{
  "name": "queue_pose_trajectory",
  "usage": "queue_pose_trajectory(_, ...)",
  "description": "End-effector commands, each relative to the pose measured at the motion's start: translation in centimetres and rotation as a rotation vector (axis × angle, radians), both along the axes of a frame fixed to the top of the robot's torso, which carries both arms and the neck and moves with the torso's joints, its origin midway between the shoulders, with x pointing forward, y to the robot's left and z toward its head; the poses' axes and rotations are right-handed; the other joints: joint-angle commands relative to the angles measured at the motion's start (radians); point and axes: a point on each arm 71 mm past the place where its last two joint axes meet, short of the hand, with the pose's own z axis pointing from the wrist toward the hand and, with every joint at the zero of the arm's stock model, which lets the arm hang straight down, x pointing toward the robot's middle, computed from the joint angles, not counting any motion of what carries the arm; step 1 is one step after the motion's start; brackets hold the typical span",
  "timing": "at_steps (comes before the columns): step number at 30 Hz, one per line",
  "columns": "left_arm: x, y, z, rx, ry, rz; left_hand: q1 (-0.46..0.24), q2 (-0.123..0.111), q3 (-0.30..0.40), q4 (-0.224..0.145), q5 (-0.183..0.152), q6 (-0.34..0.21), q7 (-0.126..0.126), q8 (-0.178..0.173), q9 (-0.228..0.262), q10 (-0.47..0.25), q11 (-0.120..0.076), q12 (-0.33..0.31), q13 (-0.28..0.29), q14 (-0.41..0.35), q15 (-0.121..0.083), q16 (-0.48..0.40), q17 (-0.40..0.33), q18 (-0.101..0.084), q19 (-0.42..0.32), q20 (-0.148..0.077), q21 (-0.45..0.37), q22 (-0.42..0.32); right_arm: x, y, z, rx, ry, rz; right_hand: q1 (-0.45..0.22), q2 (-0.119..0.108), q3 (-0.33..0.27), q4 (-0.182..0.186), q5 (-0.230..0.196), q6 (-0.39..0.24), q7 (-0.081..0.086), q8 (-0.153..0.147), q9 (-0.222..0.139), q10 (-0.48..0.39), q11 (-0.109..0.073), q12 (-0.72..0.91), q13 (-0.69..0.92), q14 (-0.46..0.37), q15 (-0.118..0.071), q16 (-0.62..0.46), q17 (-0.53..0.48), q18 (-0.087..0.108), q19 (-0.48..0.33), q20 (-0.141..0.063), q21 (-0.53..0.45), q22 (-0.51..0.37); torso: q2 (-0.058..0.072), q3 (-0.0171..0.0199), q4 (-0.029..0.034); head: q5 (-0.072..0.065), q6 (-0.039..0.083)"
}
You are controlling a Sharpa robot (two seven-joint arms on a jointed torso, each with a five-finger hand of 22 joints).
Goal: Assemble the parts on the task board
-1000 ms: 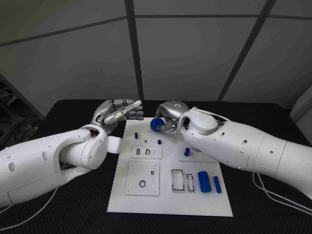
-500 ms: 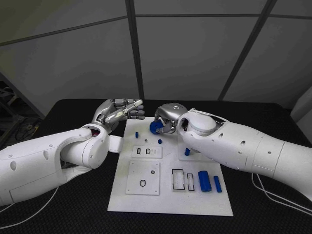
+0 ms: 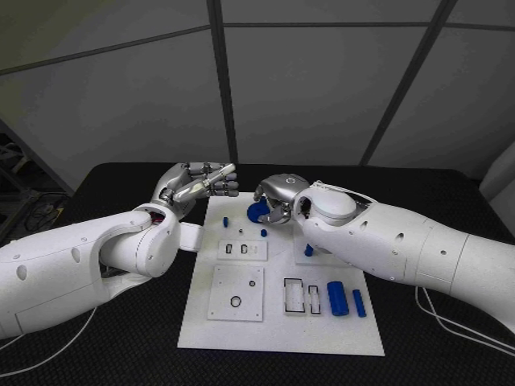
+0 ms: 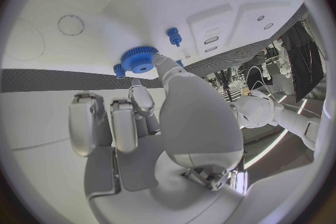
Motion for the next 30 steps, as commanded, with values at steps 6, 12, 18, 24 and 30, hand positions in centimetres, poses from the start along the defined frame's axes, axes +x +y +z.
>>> queue_pose_trajectory(6, 0.1, 0.0, 0.1, 0.002, -0.010, -0.008, 0.000, 0.011, -0.002, -0.007, -0.004, 0.003, 0.005, -0.004, -0.001, -0.002, 0.005, -0.007, -0.001, -0.002, 0.004, -0.006, 0.002, 0.004, -0.008, 0.001, -0.001, -0.001, 0.2, -0.2, -0.3, -0.005, 0.053, -0.005, -0.060, 0.013, -0.048, 0.065, 0.033, 0.020, 0.008, 0.000, -0.005, -0.003, 0.005, 0.006, 0.006, 0.091, 0.016, 0.008, 0.210, -0.008, 0.003, 0.017, -0.003, 0.101, 0.000, 0.0002, 0.0000, -0.002, 0.002)
queue_pose_trajectory(12, 0.1, 0.1, 0.1, 0.003, -0.008, -0.006, -0.001, 0.011, -0.002, -0.007, -0.004, 0.002, 0.006, -0.005, -0.001, -0.003, 0.005, -0.008, -0.001, -0.002, 0.004, -0.006, 0.002, 0.004, -0.008, 0.001, -0.001, -0.001, 0.2, -0.4, -0.4, 0.002, 0.082, -0.011, -0.155, 0.054, -0.065, 0.148, 0.159, 0.060, 0.005, 0.012, -0.006, 0.009, 0.004, 0.027, 0.028, 0.093, 0.015, 0.011, 0.217, -0.009, 0.004, 0.018, -0.002, 0.104, 0.000, 0.0003, 0.0007, -0.001, 0.001)
queue_pose_trajectory(18, 0.1, 0.1, 0.1, 0.003, -0.007, -0.006, -0.002, 0.011, -0.003, -0.006, -0.004, 0.002, 0.007, -0.006, -0.001, -0.003, 0.006, -0.009, -0.001, -0.002, 0.004, -0.007, 0.002, 0.004, -0.009, 0.002, -0.001, -0.001, 0.3, -0.9, -0.5, 0.010, 0.094, -0.021, -0.176, 0.076, -0.061, 0.162, 0.197, 0.080, 0.001, 0.017, -0.007, 0.018, 0.001, 0.040, 0.042, 0.093, 0.013, 0.012, 0.219, -0.009, 0.006, 0.016, -0.001, 0.107, 0.000, -0.0002, 0.0005, -0.001, 0.001)
queue_pose_trajectory(24, 0.1, 0.2, 0.1, 0.004, -0.006, -0.004, -0.002, 0.012, -0.003, -0.006, -0.004, 0.002, 0.008, -0.006, -0.001, -0.004, 0.006, -0.009, -0.001, -0.002, 0.005, -0.007, 0.002, 0.004, -0.009, 0.002, -0.001, -0.001, 0.4, -1.7, 0.0, 0.064, 0.050, -0.035, -0.178, 0.079, -0.059, 0.159, 0.214, 0.085, 0.001, 0.016, -0.009, 0.022, 0.000, 0.045, 0.048, 0.094, 0.012, 0.013, 0.221, -0.010, 0.009, 0.015, 0.001, 0.110, -0.001, 0.0010, -0.0010, 0.000, 0.003)
queue_pose_trajectory(30, 0.2, 0.5, 0.1, 0.007, -0.006, 0.003, -0.003, 0.012, -0.003, -0.006, -0.004, 0.001, 0.008, -0.007, -0.001, -0.004, 0.007, -0.010, -0.001, -0.002, 0.005, -0.007, 0.003, 0.004, -0.009, 0.002, -0.001, -0.001, 0.0, -3.6, 1.2, 0.190, -0.045, -0.039, -0.149, 0.060, -0.050, 0.138, 0.235, 0.081, 0.003, 0.006, -0.016, 0.025, 0.001, 0.050, 0.054, 0.094, 0.012, 0.014, 0.222, -0.011, 0.011, 0.015, 0.002, 0.114, -0.002, 0.0012, -0.0022, -0.001, 0.008)
